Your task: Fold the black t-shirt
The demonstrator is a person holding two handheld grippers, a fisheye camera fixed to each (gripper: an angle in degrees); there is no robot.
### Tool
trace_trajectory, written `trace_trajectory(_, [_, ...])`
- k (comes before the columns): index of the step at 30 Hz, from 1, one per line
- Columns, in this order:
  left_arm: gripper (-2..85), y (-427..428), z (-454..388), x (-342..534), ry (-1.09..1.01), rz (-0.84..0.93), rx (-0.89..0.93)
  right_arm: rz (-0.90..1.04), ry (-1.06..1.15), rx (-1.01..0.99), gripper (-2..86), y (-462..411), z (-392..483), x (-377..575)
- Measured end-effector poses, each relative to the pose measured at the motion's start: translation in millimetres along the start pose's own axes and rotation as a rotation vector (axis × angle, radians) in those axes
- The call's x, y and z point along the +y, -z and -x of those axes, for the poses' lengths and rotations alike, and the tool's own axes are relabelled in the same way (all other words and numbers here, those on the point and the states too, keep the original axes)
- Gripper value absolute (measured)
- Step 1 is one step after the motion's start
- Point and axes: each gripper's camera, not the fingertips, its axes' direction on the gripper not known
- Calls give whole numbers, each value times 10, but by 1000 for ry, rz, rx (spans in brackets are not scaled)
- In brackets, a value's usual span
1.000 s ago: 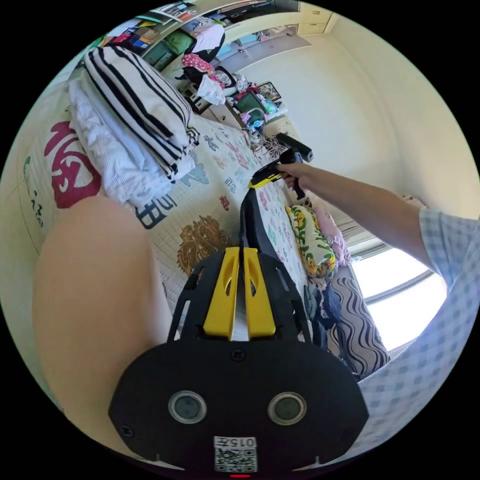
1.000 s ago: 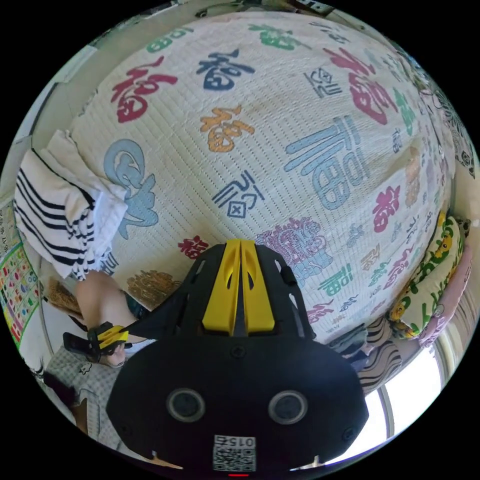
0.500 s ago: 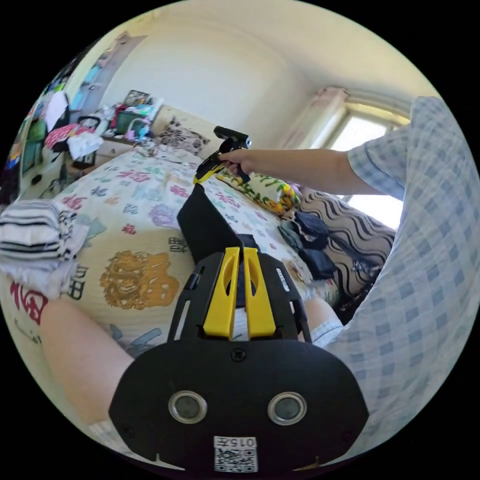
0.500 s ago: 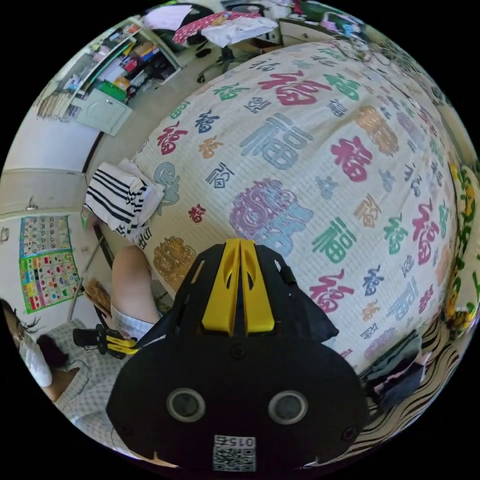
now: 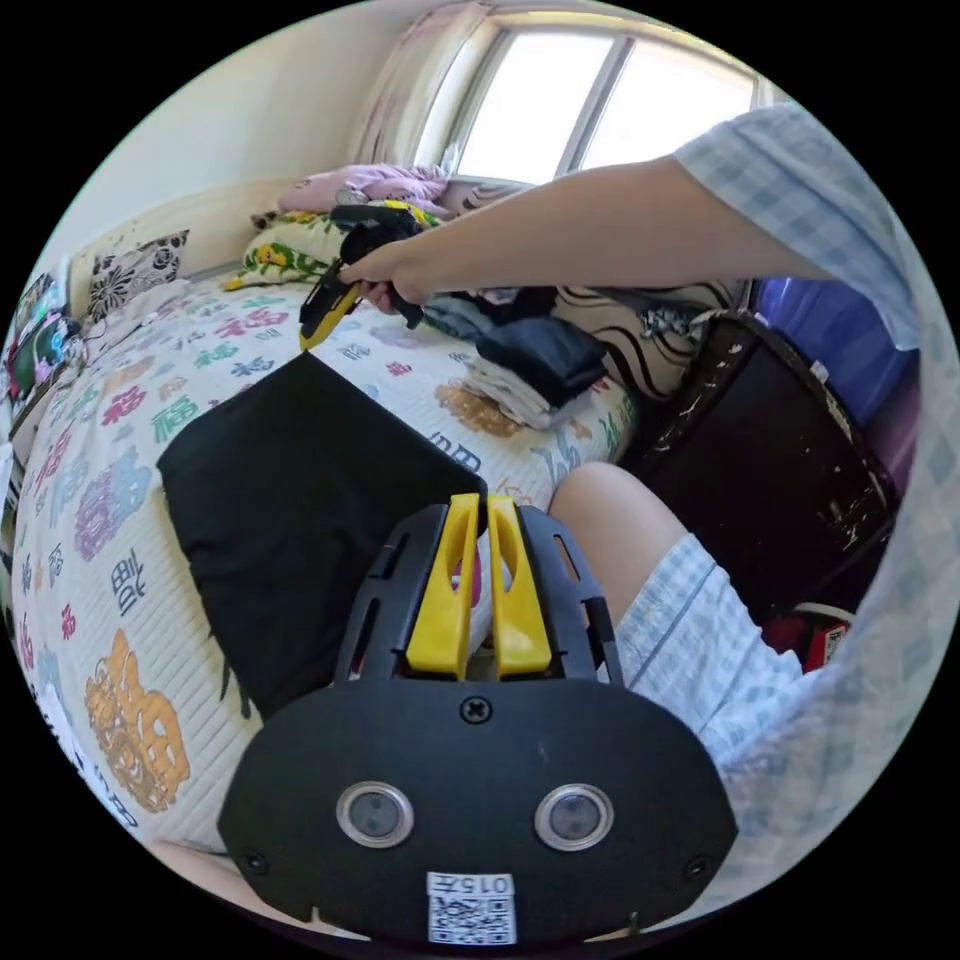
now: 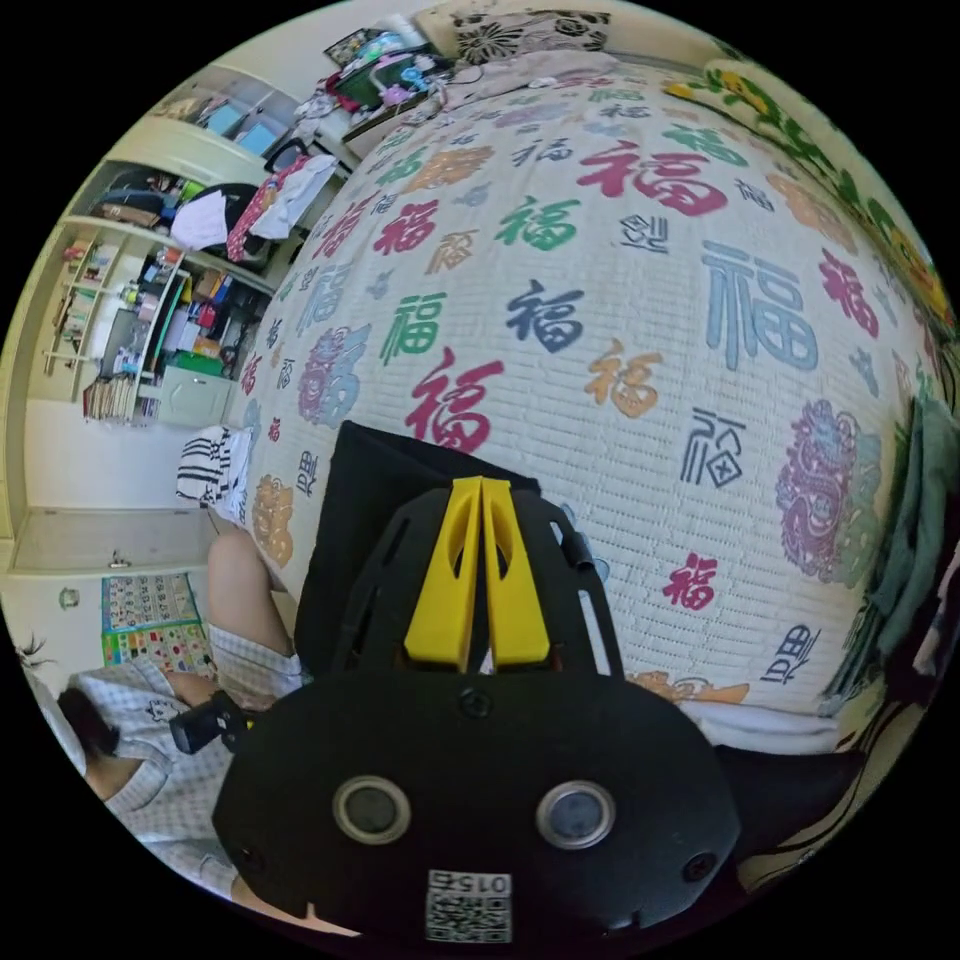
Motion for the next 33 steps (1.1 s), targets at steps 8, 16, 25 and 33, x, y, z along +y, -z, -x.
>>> trace_trajectory(8, [59, -940, 44, -795, -77, 248, -65, -39, -55, -30, -3, -55, -799, 616])
trace_trajectory(16, [87, 109, 700, -1290, 42, 58, 104, -164, 31, -138, 46, 353, -981, 2311])
trace_trajectory(25, [88, 466, 1876, -1734, 262, 170, -88, -82, -132, -254, 57, -50, -932, 3687])
trace_trajectory(33, [119, -345, 2228, -3652, 154, 313, -172, -97, -163, -119, 14, -180, -878, 4220])
